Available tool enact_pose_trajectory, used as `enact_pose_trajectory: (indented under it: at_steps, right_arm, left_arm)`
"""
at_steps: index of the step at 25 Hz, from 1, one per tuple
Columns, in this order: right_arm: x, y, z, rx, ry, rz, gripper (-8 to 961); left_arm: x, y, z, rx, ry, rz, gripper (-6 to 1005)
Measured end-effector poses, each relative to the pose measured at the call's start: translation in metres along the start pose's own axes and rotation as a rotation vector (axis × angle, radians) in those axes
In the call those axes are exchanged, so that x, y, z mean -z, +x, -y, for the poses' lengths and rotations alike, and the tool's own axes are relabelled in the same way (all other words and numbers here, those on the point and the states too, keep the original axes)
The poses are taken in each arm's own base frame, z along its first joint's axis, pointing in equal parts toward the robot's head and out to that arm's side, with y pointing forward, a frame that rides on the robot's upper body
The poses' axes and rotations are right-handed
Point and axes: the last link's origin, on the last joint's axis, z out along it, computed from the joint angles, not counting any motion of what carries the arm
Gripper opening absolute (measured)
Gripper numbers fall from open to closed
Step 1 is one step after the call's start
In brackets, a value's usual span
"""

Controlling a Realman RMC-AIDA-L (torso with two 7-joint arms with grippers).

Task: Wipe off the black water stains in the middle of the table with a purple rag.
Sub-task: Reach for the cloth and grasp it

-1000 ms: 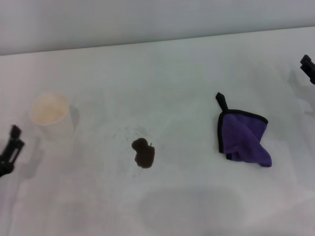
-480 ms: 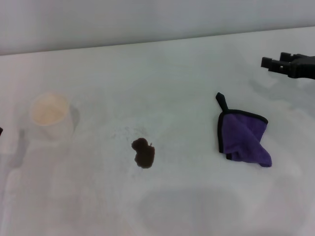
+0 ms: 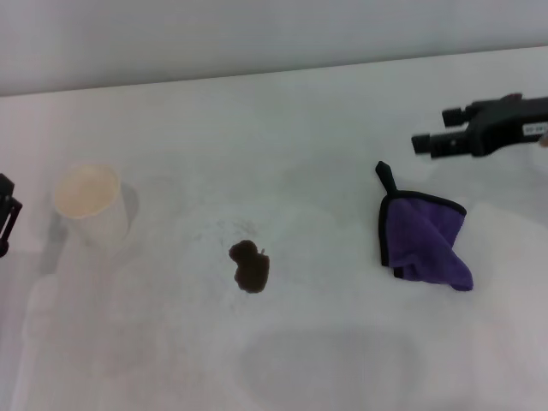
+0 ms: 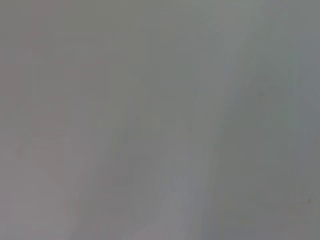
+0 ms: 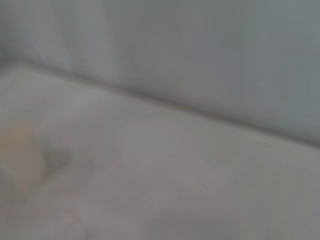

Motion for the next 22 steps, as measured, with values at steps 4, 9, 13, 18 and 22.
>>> enact_pose_trajectory:
  at_steps: [4, 9, 13, 18, 22]
  right_arm:
    - [0.004, -0.016, -0.023, 0.063, 0.11, -0.117, 786]
    - [-0.008, -0.022, -0.05, 0.102, 0.173, -0.262, 782]
    - [-0.026, -0.014, -0.065, 0.144, 0.184, -0.34, 779]
    - [-0.048, -0.002, -0.067, 0.163, 0.175, -0.379, 776]
    - [-0.059, 0.011, -0.061, 0.138, 0.17, -0.438, 772]
  left_arm:
    - [-0.005, 0.001, -0.002, 0.038, -0.009, 0.0, 888]
    - [-0.007, -0.001, -0.001, 0.047, -0.018, 0.018, 888]
    - [-0.007, -0.003, 0.001, 0.044, -0.013, 0.031, 888]
    - [-0.009, -0.004, 0.001, 0.04, -0.015, 0.042, 887]
    - [-0.01, -0.004, 0.0, 0.038, -0.018, 0.05, 887]
